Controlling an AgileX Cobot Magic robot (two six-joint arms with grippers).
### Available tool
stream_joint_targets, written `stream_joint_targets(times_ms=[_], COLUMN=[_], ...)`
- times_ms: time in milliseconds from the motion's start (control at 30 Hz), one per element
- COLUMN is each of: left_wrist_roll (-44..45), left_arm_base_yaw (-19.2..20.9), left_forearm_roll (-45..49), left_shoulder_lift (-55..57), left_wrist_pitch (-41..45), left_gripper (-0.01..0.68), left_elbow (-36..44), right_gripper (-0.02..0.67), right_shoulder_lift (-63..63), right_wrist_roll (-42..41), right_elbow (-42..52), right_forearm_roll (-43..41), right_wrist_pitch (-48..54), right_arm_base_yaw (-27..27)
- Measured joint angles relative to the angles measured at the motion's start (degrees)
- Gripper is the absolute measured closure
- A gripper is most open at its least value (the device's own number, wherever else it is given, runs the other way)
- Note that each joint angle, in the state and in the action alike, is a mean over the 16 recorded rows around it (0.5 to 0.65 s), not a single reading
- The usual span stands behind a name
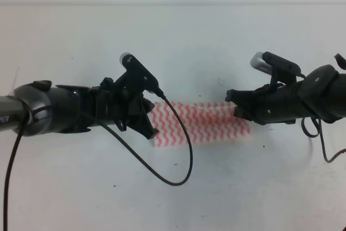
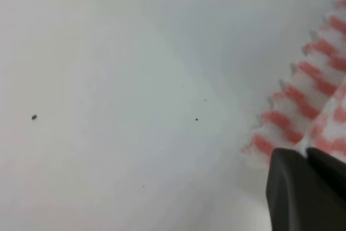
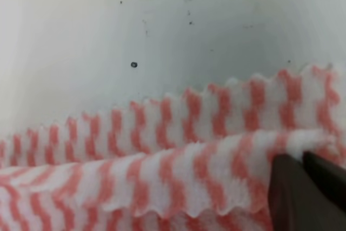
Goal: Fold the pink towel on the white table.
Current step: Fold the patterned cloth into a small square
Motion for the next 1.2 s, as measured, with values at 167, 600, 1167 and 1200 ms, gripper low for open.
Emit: stream_joint_targets(times_ms=[167, 600, 1167, 1200], left_wrist_roll=[0.97, 3.02, 1.30, 0.97], left_arm_base_yaw=[-0.01, -0.01, -0.01, -0.01], left_forearm_roll=[-0.01, -0.01, -0.01, -0.01], left_shoulder_lift=[0.19, 1.13, 2.26, 2.26], left_wrist_pitch=[0.02, 0.05, -0.35, -0.35], left_gripper=[0.673, 0.673, 0.670, 0.669], left_elbow=[0.01, -0.68, -1.53, -1.53], right_gripper=[0.651, 0.651, 0.651, 0.651], right_shoulder_lift=[-0.20, -0.40, -0.36, -0.36], right_wrist_roll=[-0.03, -0.73, -1.03, -1.03], right_elbow=[-0.01, -0.02, -0.02, -0.02], right_forearm_roll=[0.04, 0.14, 0.18, 0.18], right_wrist_pitch=[0.08, -0.10, -0.14, -0.14], right_arm_base_yaw=[-0.01, -0.03, -0.02, -0.02])
